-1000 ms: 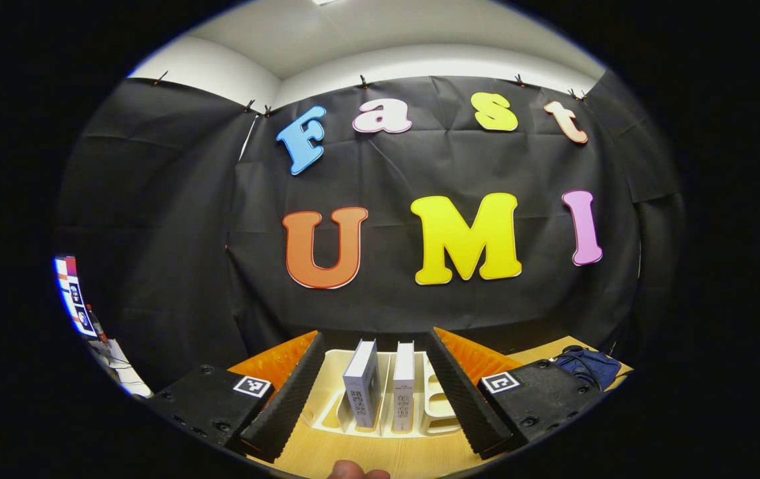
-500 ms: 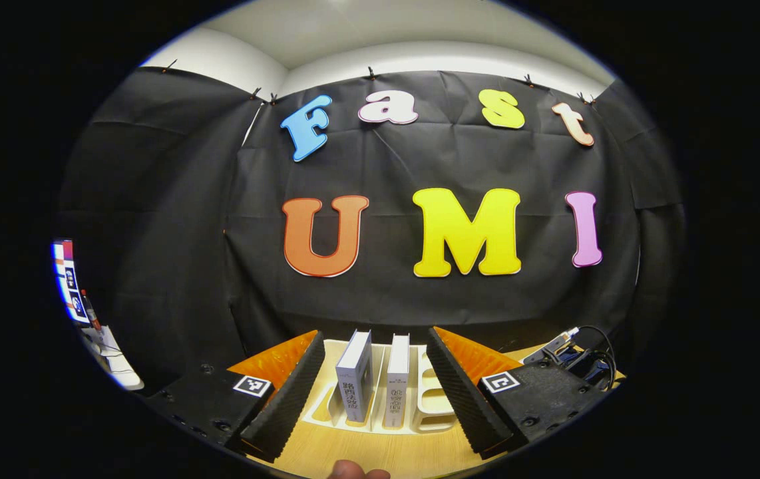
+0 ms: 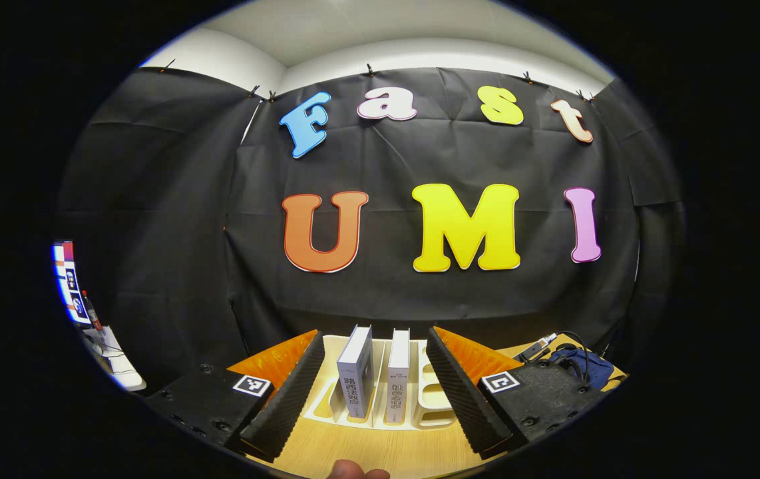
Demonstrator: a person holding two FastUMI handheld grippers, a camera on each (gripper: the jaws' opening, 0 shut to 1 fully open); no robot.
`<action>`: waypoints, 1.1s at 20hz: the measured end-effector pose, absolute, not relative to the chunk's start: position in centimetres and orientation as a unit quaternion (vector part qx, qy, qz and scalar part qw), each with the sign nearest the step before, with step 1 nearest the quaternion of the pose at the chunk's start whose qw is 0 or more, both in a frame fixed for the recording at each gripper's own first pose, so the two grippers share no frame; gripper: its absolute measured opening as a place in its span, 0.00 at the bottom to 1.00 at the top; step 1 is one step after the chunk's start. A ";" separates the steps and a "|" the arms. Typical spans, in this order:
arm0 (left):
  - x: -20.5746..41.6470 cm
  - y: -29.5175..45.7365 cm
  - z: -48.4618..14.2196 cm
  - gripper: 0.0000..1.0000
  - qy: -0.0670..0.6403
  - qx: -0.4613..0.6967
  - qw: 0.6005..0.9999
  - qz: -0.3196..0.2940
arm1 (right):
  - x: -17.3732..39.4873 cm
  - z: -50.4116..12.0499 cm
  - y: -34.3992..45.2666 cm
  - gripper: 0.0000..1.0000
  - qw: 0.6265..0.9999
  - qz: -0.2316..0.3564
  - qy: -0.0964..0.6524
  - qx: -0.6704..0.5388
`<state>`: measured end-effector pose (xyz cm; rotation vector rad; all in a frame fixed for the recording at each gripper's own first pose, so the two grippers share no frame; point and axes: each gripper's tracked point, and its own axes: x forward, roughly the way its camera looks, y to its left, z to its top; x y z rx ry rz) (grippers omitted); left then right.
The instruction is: Open the schoolbag, grab two books from the bookshelf and put them into the schoolbag.
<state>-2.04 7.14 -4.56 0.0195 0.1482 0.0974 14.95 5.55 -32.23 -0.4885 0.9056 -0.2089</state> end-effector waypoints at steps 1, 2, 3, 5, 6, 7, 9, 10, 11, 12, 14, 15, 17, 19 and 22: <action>-2.0 7.2 -4.5 0.99 0.074 0.014 0.996 0.049 | 15.1 -32.3 5.7 0.53 0.864 -0.091 0.432 -0.241; -2.0 7.2 -4.4 0.99 0.072 0.015 0.996 0.050 | 15.1 -31.7 5.8 0.43 0.864 -0.086 0.429 -0.248; -1.9 7.1 -4.4 0.99 0.072 0.015 0.996 0.049 | 15.5 -31.0 5.7 0.32 0.866 -0.085 0.421 -0.255; -1.6 6.7 -4.8 0.99 0.076 0.012 0.996 0.045 | 15.7 -30.2 5.9 0.12 0.871 -0.061 0.422 -0.243; -1.6 6.6 -4.9 0.99 0.079 0.009 0.996 0.044 | 15.7 -30.1 5.8 0.12 0.873 -0.039 0.429 -0.230; -1.3 6.3 -5.2 0.98 0.083 0.006 0.996 0.040 | 15.5 -29.8 5.4 0.12 0.872 -0.022 0.438 -0.216; -0.6 5.5 -6.1 0.98 0.099 0.000 0.995 0.032 | 15.7 -29.0 4.7 0.00 0.875 0.012 0.446 -0.187; -0.4 5.4 -6.5 0.98 0.108 -0.002 0.994 0.028 | 15.9 -27.8 3.9 0.05 0.878 0.021 0.442 -0.183; 0.0 5.0 -6.9 0.98 0.118 -0.003 0.993 0.023 | 16.0 -26.7 3.1 0.05 0.882 0.026 0.437 -0.178; 0.5 4.7 -7.4 0.99 0.126 -0.005 0.992 0.017 | 15.9 -25.6 2.4 0.00 0.885 0.031 0.434 -0.167; 1.3 4.1 -7.9 0.99 0.143 -0.007 0.990 0.006 | 15.9 -23.7 0.8 0.01 0.886 0.038 0.439 -0.145; 1.8 3.9 -8.1 0.99 0.151 -0.008 0.988 0.001 | 16.1 -22.5 -0.5 0.01 0.886 0.038 0.441 -0.138; 2.9 3.5 -8.2 0.98 0.162 -0.010 0.987 -0.008 | 16.6 -20.2 -2.9 0.00 0.889 0.039 0.441 -0.117; 4.4 3.2 -8.5 0.99 0.172 -0.015 0.985 -0.013 | 17.2 -18.1 -4.9 0.01 0.893 0.035 0.440 -0.090; 6.3 3.2 -8.9 0.99 0.196 -0.028 0.980 -0.019 | 17.9 -16.1 -8.5 0.01 0.894 0.031 0.439 -0.083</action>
